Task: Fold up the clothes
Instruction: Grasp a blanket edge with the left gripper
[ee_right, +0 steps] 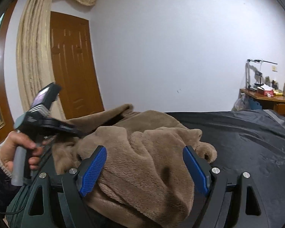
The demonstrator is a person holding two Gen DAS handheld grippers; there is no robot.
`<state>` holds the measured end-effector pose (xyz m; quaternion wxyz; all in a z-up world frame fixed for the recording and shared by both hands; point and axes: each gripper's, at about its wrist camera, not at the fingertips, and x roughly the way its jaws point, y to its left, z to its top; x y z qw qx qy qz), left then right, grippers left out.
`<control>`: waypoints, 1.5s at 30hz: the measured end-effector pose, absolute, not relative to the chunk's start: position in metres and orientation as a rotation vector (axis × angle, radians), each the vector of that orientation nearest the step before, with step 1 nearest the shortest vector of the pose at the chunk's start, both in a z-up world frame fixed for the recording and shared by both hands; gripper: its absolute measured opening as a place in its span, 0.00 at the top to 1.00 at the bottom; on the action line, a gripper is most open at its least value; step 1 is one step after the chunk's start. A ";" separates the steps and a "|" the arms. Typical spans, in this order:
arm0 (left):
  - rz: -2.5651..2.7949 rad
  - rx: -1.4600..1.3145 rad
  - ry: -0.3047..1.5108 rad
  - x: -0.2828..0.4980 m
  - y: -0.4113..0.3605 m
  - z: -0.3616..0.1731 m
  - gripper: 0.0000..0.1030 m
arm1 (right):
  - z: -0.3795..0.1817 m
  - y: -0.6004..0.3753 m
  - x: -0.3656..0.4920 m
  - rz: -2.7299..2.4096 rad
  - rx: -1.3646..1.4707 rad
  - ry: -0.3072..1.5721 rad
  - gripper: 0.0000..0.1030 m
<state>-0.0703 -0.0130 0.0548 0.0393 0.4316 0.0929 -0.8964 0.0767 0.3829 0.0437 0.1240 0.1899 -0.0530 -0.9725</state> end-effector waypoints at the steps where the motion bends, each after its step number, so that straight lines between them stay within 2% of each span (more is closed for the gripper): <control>1: -2.743 1.307 0.317 -0.065 -0.021 0.054 0.82 | 0.044 0.387 0.077 -2.855 0.547 -0.165 0.18; 5: -2.710 1.240 0.456 -0.040 -0.055 0.050 0.83 | 0.051 0.418 0.078 -2.964 0.509 -0.315 0.18; 9: -2.673 1.205 0.583 -0.015 -0.087 0.041 0.83 | 0.046 0.456 0.069 -3.042 0.584 -0.531 0.18; 14: -2.649 1.211 0.659 0.008 -0.105 0.025 0.83 | 0.030 0.480 0.054 -3.024 0.726 -0.683 0.18; 23: -2.569 1.053 0.808 0.054 -0.164 0.034 0.83 | 0.019 0.475 0.049 -2.926 0.791 -0.683 0.18; 28: -2.590 1.045 0.768 0.067 -0.168 0.040 0.83 | 0.015 0.468 0.046 -2.881 0.813 -0.679 0.18; 36: -2.572 1.195 0.703 0.054 -0.150 0.009 0.83 | 0.008 0.460 0.045 -2.850 0.841 -0.671 0.18; 37: -2.567 1.216 0.706 0.052 -0.149 0.005 0.78 | 0.008 0.458 0.045 -2.853 0.838 -0.658 0.18; 39: -2.561 1.255 0.730 0.049 -0.146 -0.003 0.62 | 0.011 0.452 0.048 -2.872 0.815 -0.609 0.18; 40: -2.562 1.270 0.738 0.048 -0.145 -0.006 0.49 | 0.013 0.450 0.049 -2.880 0.805 -0.588 0.18; 41: -2.562 1.292 0.757 0.046 -0.143 -0.010 0.41 | 0.014 0.447 0.050 -2.886 0.797 -0.566 0.18; 45: -2.573 1.315 0.761 0.043 -0.136 -0.016 0.34 | 0.013 0.442 0.049 -2.877 0.805 -0.544 0.18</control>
